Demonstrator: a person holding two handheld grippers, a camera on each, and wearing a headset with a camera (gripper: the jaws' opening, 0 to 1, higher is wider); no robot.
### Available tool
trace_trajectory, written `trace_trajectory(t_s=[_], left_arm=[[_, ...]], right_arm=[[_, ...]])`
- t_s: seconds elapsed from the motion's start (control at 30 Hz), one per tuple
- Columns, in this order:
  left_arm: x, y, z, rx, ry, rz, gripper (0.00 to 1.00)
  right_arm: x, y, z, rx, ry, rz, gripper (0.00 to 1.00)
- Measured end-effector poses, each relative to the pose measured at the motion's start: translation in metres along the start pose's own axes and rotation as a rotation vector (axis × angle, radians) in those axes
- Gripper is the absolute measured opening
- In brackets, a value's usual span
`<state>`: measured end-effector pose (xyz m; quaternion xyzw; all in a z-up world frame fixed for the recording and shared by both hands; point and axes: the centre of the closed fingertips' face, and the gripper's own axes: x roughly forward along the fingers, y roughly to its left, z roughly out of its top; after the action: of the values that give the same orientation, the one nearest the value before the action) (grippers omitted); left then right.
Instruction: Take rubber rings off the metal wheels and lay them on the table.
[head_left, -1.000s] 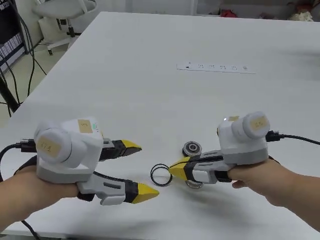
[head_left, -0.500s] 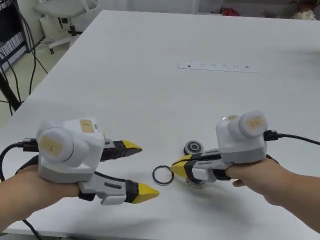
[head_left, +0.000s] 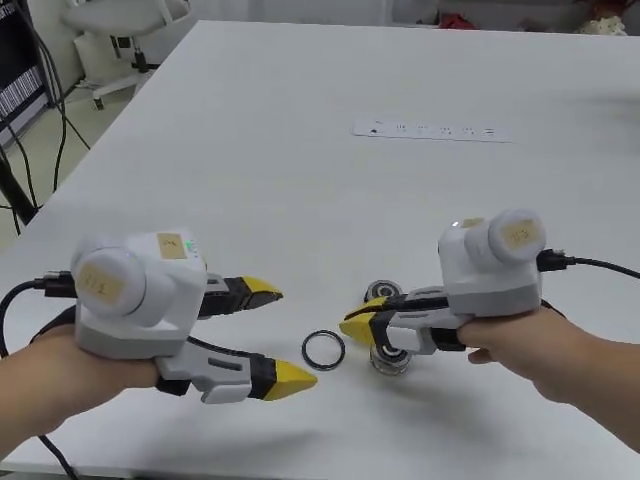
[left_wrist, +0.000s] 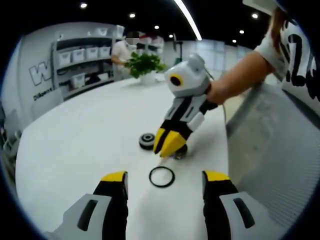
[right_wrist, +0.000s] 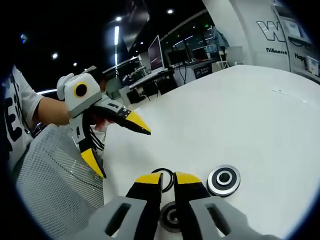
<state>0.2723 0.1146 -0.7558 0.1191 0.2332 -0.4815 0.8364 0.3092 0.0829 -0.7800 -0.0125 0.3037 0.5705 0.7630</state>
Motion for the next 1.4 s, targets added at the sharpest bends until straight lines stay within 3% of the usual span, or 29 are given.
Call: trace_trajectory(t_s=[0.3, 0.8, 1.4], left_arm=[[0.006, 0.007, 0.016, 0.013, -0.009, 0.003, 0.6], [0.025, 0.021, 0.031, 0.033, -0.011, -0.006, 0.6], [0.052, 0.032, 0.033, 0.036, 0.006, -0.02, 0.55]], right_arm=[[-0.024, -0.008, 0.01, -0.012, -0.035, -0.03, 0.1], [-0.057, -0.038, 0.004, -0.031, -0.042, -0.119, 0.14], [-0.054, -0.059, -0.011, -0.075, -0.009, -0.151, 0.18]])
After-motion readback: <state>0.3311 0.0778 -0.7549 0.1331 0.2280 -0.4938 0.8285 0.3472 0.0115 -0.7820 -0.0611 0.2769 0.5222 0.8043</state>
